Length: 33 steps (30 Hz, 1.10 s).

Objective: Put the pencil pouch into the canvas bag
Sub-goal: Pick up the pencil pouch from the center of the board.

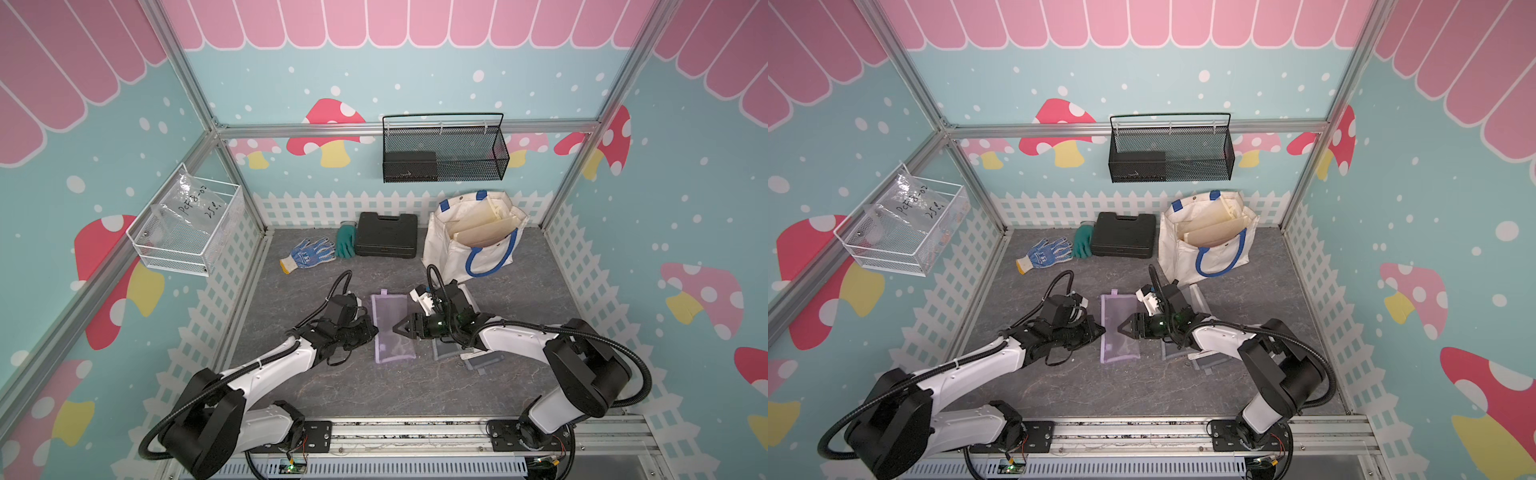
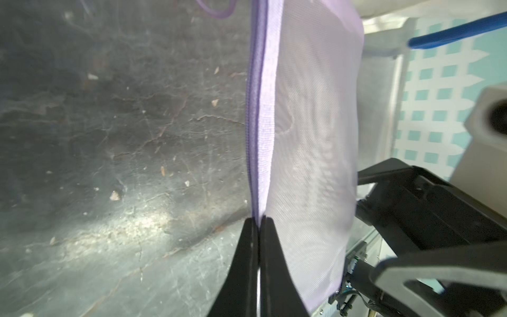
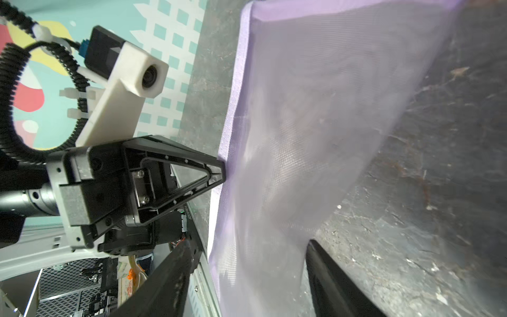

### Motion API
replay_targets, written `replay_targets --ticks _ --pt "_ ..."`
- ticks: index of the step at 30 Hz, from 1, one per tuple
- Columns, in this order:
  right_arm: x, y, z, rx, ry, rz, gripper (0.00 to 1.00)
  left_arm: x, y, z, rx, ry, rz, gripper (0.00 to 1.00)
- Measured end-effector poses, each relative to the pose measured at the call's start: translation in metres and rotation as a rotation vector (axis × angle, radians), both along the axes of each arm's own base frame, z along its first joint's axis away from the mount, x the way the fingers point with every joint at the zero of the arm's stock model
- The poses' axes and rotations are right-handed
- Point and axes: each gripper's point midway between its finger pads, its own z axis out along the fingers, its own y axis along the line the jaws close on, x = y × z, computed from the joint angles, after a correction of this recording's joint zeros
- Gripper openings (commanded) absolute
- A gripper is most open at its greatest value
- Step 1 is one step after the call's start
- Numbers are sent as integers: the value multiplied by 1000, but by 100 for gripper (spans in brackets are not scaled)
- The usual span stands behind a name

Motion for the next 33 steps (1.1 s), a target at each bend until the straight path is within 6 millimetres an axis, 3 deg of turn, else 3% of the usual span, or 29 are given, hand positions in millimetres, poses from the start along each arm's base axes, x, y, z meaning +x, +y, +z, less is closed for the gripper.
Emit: replay_targets --ticks 8,13,22,33 --pt "19 -13 78 119 -105 -69 72 -6 14 65 -91 -165 18 0" --pt "22 -10 102 158 -137 -53 72 -8 10 90 -121 -216 -22 0" --pt "20 -6 109 188 -141 -28 72 -18 -1 127 -190 -287 -115 0" --pt "20 -4 112 204 -151 -12 73 -26 -5 133 -210 -293 -156 0"
